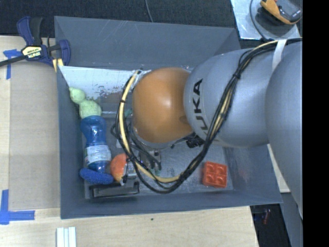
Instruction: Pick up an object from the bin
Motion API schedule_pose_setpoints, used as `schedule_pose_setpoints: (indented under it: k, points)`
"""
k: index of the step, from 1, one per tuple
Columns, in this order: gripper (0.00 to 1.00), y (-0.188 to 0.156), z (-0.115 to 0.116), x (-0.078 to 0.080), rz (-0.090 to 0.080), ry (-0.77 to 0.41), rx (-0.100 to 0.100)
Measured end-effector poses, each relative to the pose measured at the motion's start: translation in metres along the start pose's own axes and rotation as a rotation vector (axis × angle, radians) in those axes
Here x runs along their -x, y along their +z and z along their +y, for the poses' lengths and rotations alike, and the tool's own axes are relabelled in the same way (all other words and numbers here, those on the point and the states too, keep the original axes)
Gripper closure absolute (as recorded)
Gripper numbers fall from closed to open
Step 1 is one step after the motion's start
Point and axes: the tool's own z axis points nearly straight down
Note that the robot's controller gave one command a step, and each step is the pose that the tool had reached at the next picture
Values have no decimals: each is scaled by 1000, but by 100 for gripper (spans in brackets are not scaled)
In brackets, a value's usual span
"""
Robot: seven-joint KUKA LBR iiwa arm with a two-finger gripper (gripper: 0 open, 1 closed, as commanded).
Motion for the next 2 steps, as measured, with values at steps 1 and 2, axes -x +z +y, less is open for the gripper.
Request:
schedule_pose_setpoints:
  k: [1, 2]
  points:
    - [0, -4, -1, 2, -7, 3, 2]
    - [0, 16, -20, 0, -8, 162, 3]
